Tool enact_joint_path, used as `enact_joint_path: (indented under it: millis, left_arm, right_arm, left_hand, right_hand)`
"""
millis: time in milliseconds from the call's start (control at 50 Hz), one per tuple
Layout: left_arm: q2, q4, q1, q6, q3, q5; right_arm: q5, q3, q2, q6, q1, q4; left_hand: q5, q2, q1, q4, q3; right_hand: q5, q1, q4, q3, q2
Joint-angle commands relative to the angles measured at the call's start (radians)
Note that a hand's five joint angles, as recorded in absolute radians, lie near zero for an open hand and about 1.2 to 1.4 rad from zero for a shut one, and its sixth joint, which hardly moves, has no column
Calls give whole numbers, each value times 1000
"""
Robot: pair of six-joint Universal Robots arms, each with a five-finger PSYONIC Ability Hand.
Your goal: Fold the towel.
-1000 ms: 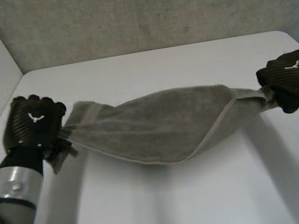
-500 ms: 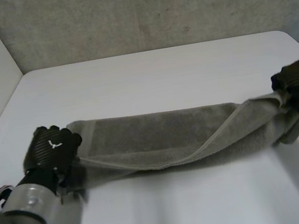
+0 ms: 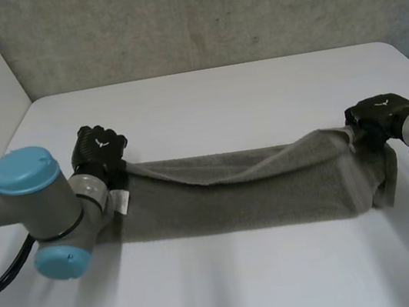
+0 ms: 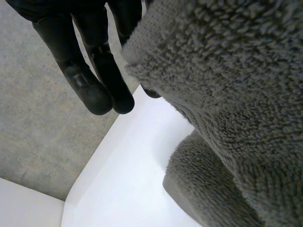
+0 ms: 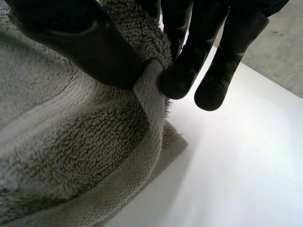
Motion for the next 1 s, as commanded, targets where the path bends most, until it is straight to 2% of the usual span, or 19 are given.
enact_joint_path:
  millis: [20, 200, 220, 240, 260, 280, 300, 320, 340, 360, 480, 580, 740, 840, 1000]
  left_arm:
    - [-106, 2, -5, 38, 112, -1]
    - [-165, -1, -24, 40, 185, -1]
    - [-171, -1, -25, 40, 191, -1]
    - [-178, -1, -25, 40, 197, -1]
    - [-178, -1, -25, 40, 197, -1]
    - [-183, -2, -25, 40, 202, -3]
    - [-183, -5, -27, 40, 203, -3]
    - [-183, -5, -27, 40, 203, -3]
    - [-180, -7, -27, 40, 202, -4]
    - [-175, -10, -27, 40, 202, -9]
    - [-143, -19, -28, 38, 205, -38]
    - [-54, -22, -25, 29, 188, -42]
    - [13, -25, 7, 27, 177, -38]
    - [26, -25, 58, 30, 173, -32]
    - [-34, -27, 85, 40, 183, -27]
  right_arm:
    - [82, -1, 35, 8, 16, -50]
    - [86, -15, 85, 3, 15, -54]
    - [86, -20, 94, 5, 16, -57]
    - [88, -21, 100, 5, 16, -60]
    - [88, -21, 100, 5, 16, -60]
    - [88, -23, 101, 5, 16, -62]
    - [88, -23, 101, 8, 16, -65]
    - [88, -23, 101, 8, 16, -65]
    - [89, -23, 100, 11, 16, -72]
    - [91, -23, 97, 14, 16, -85]
    - [108, -3, 51, 15, 16, -145]
    - [139, 45, -95, 15, 7, -220]
    - [139, 80, -227, 5, 1, -241]
    - [131, 123, -274, -9, 1, -231]
    - [122, 241, -374, -74, 5, -234]
  left_hand:
    - [-255, -130, -57, -123, -153]
    - [-287, -162, -89, -155, -185]
    - [-342, -217, -144, -210, -241]
    - [-468, -342, -269, -336, -366]
    - [-469, -344, -271, -337, -367]
    - [-716, -591, -518, -584, -614]
    - [-1079, -954, -881, -947, -977]
    - [-1082, -957, -884, -951, -981]
    - [-1350, -1225, -1152, -1218, -1248]
    - [-1457, -1332, -1259, -1326, -1356]
    - [-1461, -1336, -1263, -1330, -1360]
    - [-1458, -1333, -1260, -1327, -1357]
    - [-1455, -1330, -1257, -1324, -1354]
    - [-1455, -1330, -1257, -1324, -1354]
    - [-1455, -1330, -1257, -1324, -1354]
  right_hand:
    - [64, 69, 47, 50, 89]
    - [64, 69, 47, 50, 89]
    - [39, 44, 22, 25, 64]
    - [-165, -160, -182, -179, -140]
    - [-167, -162, -184, -181, -142]
    - [-458, -452, -474, -472, -433]
    - [-772, -766, -788, -786, -747]
    - [-775, -769, -791, -789, -750]
    - [-1002, -996, -1018, -1015, -976]
    - [-1056, -1051, -1073, -1070, -1031]
    - [-1112, -1107, -1129, -1126, -1087]
    - [-1115, -1110, -1132, -1129, -1090]
    - [-1115, -1110, -1132, -1129, -1090]
    - [-1110, -1104, -1126, -1123, -1084]
    - [-1101, -1095, -1117, -1115, -1076]
